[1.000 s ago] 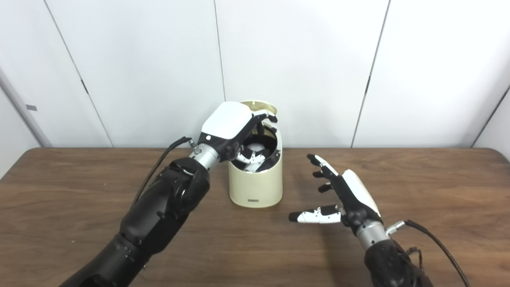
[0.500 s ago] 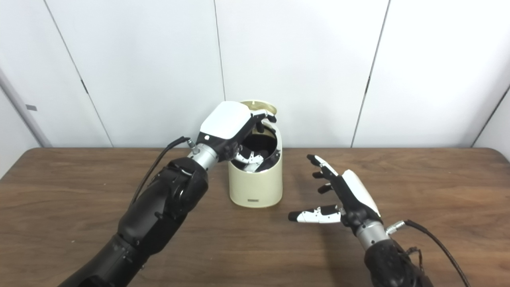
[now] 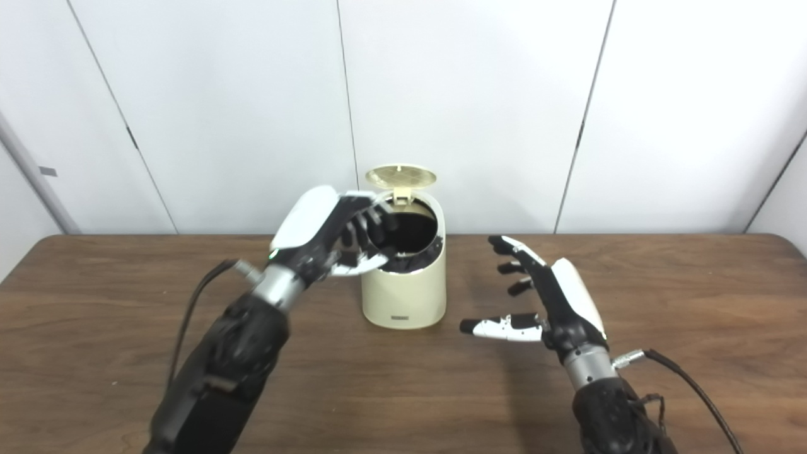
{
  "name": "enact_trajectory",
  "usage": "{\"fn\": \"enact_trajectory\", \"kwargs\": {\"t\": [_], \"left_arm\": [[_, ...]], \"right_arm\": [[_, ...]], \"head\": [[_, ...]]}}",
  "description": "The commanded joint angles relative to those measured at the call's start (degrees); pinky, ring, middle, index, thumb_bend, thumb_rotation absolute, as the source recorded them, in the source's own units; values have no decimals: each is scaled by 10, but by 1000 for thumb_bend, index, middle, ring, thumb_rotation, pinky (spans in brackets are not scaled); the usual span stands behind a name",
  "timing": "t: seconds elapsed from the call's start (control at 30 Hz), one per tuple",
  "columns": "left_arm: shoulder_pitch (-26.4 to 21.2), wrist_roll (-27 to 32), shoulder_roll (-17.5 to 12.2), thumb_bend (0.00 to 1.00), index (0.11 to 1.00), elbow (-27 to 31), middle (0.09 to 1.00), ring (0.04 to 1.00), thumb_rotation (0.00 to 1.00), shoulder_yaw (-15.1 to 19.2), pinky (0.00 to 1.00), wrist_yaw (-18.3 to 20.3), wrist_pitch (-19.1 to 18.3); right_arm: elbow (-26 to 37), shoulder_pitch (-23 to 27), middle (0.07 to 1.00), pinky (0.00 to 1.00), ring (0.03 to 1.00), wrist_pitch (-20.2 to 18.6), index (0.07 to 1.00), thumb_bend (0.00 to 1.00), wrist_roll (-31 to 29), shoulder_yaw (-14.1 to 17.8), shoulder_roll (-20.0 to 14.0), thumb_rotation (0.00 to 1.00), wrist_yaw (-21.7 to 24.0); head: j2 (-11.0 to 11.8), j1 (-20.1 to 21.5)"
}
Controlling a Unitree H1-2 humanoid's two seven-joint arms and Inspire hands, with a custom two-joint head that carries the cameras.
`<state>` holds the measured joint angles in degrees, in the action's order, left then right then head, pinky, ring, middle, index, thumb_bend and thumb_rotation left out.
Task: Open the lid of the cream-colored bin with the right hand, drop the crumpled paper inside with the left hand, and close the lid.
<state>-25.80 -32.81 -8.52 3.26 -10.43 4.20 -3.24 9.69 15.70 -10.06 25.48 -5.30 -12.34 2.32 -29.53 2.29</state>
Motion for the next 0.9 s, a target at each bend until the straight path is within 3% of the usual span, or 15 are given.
{"fn": "enact_trajectory", "kwargs": {"t": [0.0, 0.23, 0.37, 0.43, 0.57, 0.7, 0.77, 0.87], "left_arm": [[7, 31, 9, 496, 536, 28, 490, 411, 0, 18, 337, -21, 14], [80, 86, 20, 496, 530, 52, 501, 419, 0, 59, 358, -53, 48], [118, 117, 22, 496, 504, 62, 517, 439, 0, 78, 418, -54, 38], [135, 128, 25, 508, 489, 55, 509, 538, 0, 89, 455, -64, 45], [157, 147, 35, 512, 477, 39, 512, 591, 0, 109, 497, -87, 58], [167, 151, 35, 512, 480, 28, 509, 612, 0, 113, 519, -95, 62], [169, 149, 36, 502, 494, 21, 660, 650, 40, 113, 550, -100, 66], [171, 145, 37, 500, 498, 15, 707, 664, 51, 112, 565, -106, 71]], "right_arm": [[8, 27, 830, 603, 752, 28, 811, 678, -6, 9, -5, 254, -12], [4, 48, 838, 618, 780, 19, 830, 670, -10, 14, -16, 288, -3], [8, 66, 852, 656, 794, 13, 835, 672, -17, 14, -21, 256, 9], [10, 78, 859, 681, 804, 12, 840, 682, -15, 10, -27, 260, 21], [11, 105, 864, 691, 817, 2, 843, 713, -6, -1, -39, 288, 43], [5, 135, 906, 722, 842, -9, 876, 736, 5, -15, -52, 391, 64], [3, 148, 915, 729, 850, -9, 890, 718, 6, -21, -56, 464, 75], [5, 161, 938, 734, 872, -17, 913, 696, 7, -28, -61, 574, 94]], "head": [[1, 1], [10, 2], [16, 4], [30, 8], [42, 9], [49, 7], [49, 7], [49, 8]]}}
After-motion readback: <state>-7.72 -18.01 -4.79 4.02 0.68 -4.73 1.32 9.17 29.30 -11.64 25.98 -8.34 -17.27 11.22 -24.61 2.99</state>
